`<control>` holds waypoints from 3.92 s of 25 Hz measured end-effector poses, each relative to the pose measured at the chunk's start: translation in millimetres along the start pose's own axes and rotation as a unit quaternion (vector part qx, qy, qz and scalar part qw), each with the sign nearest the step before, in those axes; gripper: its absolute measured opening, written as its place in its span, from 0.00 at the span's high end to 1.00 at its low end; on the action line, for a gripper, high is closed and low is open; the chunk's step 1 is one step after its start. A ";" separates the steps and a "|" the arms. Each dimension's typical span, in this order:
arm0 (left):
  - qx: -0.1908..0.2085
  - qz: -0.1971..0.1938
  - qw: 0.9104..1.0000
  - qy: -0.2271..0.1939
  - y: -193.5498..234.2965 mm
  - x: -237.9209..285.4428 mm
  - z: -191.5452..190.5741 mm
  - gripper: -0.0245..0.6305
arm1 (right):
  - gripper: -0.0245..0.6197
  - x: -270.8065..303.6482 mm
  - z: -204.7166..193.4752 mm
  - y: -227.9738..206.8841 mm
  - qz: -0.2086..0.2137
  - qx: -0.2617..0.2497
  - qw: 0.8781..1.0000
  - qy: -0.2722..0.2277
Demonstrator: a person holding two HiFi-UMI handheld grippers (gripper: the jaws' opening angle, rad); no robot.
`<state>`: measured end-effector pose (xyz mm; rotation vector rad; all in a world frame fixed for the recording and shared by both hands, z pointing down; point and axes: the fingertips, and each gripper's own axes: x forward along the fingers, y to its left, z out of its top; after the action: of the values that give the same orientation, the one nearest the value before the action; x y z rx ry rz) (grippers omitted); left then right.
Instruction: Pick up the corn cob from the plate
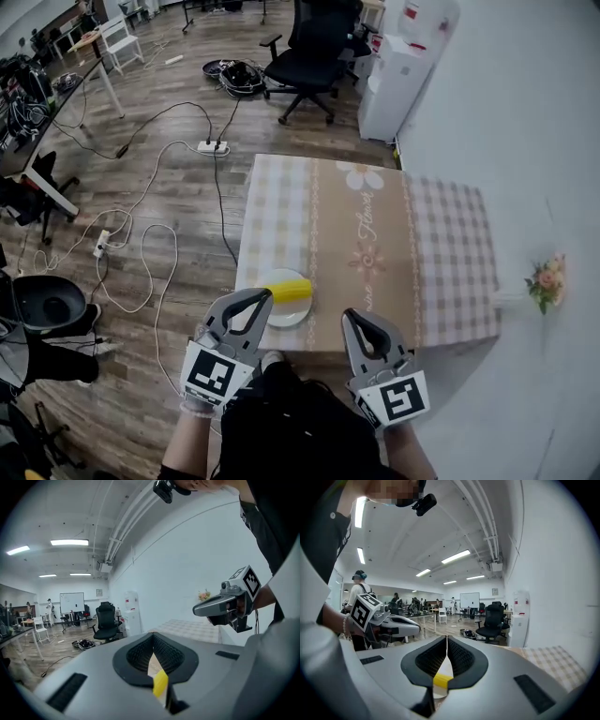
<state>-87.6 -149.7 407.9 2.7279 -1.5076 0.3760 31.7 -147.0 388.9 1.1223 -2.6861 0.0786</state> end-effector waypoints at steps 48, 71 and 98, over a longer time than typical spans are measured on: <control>0.117 -0.278 0.911 0.283 -40.3 106.2 -228.7 0.53 | 0.90 28.3 -29.2 -9.5 -0.112 0.051 0.990 0.066; 0.047 -0.246 0.918 0.306 -42.7 114.8 -252.5 0.56 | 0.90 23.0 -47.4 -22.1 -0.059 0.058 0.992 0.090; 0.026 -0.185 0.940 0.285 -35.3 100.5 -209.5 0.56 | 0.90 36.4 -30.8 -38.1 0.001 0.024 0.997 0.069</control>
<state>-50.2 -190.0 636.4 2.5227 -0.8314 1.0771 39.8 -195.0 425.8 1.0873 -2.5758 0.2152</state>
